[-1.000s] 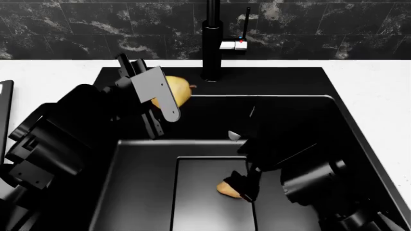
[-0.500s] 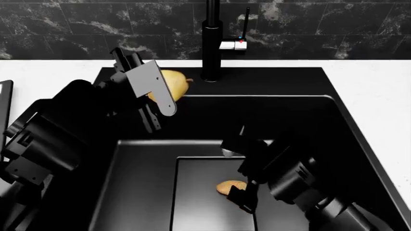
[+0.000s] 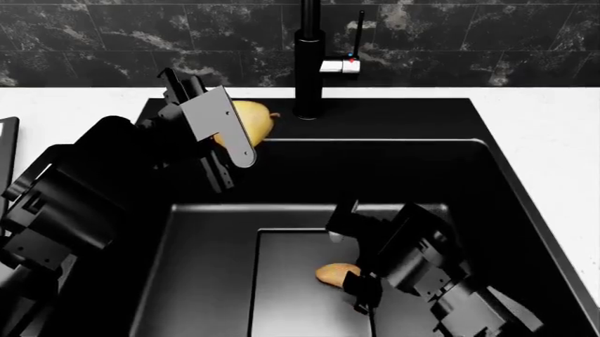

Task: Pick up the fruits and vegetables and place them in the sink. Turn on the sink faucet to wash them. Then turn the sink off and put them in the tray.

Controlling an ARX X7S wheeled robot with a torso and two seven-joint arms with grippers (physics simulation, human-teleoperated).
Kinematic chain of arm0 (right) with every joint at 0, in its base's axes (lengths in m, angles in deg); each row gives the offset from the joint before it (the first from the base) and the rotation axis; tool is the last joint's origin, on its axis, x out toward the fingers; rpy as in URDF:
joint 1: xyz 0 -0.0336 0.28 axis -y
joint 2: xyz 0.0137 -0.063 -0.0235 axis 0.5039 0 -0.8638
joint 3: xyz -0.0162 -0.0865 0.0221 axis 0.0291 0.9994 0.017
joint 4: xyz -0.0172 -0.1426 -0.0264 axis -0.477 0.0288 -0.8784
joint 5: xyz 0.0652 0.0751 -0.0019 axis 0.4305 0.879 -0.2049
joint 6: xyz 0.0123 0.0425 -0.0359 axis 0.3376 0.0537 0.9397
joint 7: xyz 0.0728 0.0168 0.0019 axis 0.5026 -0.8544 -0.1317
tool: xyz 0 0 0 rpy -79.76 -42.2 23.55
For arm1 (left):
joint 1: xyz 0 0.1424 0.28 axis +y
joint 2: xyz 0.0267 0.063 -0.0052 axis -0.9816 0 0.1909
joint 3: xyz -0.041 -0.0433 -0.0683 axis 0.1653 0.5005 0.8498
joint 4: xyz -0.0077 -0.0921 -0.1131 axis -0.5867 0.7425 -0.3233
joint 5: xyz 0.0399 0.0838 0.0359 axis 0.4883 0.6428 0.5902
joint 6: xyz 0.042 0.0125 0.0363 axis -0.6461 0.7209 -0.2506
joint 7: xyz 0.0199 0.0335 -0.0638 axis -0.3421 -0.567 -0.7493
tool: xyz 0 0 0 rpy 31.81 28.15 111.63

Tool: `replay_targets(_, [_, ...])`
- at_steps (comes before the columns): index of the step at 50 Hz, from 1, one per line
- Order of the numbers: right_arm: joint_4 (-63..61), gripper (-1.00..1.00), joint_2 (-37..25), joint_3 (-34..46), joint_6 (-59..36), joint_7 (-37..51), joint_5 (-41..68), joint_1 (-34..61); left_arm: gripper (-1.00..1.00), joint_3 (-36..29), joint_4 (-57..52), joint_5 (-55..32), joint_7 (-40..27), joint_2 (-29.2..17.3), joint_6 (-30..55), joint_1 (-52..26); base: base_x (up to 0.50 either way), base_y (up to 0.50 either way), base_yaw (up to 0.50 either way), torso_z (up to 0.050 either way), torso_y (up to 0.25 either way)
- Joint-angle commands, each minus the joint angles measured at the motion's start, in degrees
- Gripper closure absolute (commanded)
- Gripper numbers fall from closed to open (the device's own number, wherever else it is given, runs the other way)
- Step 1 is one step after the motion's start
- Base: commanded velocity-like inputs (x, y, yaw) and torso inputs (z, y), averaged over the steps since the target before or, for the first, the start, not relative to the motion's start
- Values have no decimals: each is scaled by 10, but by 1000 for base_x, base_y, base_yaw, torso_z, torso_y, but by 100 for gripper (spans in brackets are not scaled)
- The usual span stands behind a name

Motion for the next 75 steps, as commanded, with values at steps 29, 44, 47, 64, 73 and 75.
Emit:
replay_targets(29, [-439, 100, -106, -75, -197, -44, -36, -11, 100, 19, -4, -10, -19, -1, 12, -17, 12, -7, -4, 0, -2])
replay_targets(44, [-577, 100, -136, -113, -255, -47, -60, 21, 100, 23, -8, -12, -25, 1, 13, -17, 0, -1, 0, 0, 0])
replay_targets(47, [-587, 100, -141, -121, -244, -38, -63, 17, 100, 24, -11, -13, -27, 1, 12, -14, 0, 0, 0, 0, 0])
replay_targets(64, [-636, 100, -94, -245, -214, 109, -109, -52, 100, 76, -18, -38, -71, 14, 10, -2, 0, 0, 0, 0, 11])
replay_targets(73, [-663, 100, -83, -272, -225, 138, -128, -57, 100, 92, 0, -45, -85, 24, 25, -10, 0, 0, 0, 0, 250])
replay_targets(75, [-662, 100, -82, -275, -221, 143, -128, -62, 100, 93, 3, -44, -87, 25, 26, -12, 0, 0, 0, 0, 250])
